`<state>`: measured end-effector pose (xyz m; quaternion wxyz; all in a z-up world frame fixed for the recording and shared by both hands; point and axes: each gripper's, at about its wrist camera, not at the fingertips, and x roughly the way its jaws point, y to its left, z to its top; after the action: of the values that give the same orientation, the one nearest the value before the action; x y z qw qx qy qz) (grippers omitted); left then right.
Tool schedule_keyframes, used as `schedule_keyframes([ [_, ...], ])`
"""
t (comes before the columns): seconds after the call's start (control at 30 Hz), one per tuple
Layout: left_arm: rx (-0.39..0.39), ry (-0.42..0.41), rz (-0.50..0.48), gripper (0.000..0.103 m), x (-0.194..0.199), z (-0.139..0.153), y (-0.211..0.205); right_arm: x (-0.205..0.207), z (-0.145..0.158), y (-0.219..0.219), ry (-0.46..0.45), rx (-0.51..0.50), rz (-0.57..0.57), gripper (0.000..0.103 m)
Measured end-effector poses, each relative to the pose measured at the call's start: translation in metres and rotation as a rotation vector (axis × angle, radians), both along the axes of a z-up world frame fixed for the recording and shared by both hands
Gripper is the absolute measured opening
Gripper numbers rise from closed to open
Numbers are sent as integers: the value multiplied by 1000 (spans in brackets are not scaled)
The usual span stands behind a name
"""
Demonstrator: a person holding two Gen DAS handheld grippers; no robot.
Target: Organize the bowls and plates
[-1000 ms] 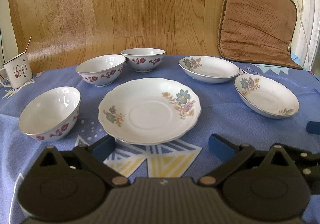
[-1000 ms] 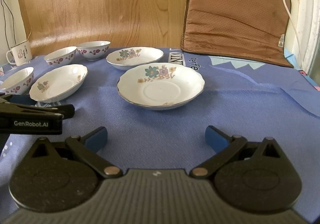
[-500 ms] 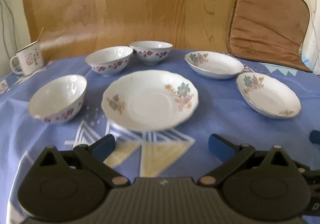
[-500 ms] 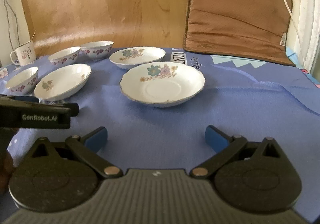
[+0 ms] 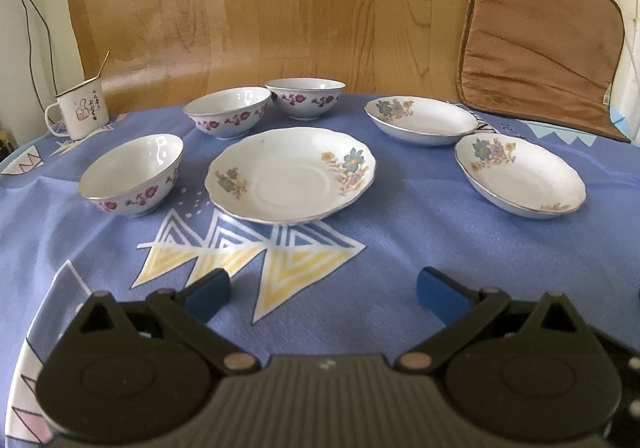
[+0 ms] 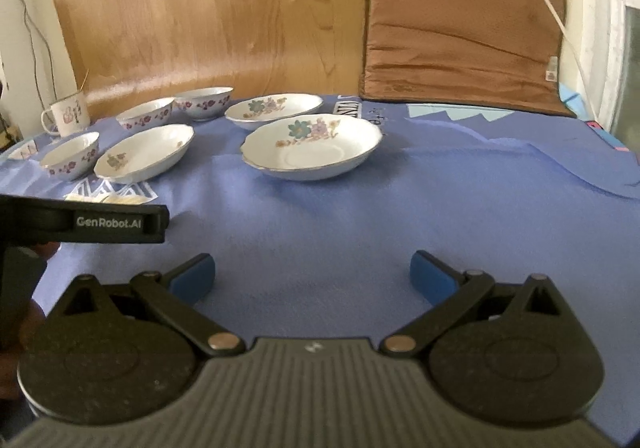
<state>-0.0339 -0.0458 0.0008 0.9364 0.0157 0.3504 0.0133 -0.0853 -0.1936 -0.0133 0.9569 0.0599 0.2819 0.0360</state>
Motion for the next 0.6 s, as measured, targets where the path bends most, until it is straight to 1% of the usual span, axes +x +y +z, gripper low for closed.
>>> schedule_keyframes([
  [0.1,-1,-5,0,103,-1,-1,0,0,0,-5,-2,26,-25,103],
  [0.4,-7,-14,-18,103,-4,-1,2,-2,0,-8,-6,45,-26,103],
  [0.5,-17,-18,-52,103,-7,-1,6,-2,-1,-9,-9,50,-22,103],
  [0.6,-11,-13,-98,103,-11,0,8,0,-1,-4,4,10,-17,103],
])
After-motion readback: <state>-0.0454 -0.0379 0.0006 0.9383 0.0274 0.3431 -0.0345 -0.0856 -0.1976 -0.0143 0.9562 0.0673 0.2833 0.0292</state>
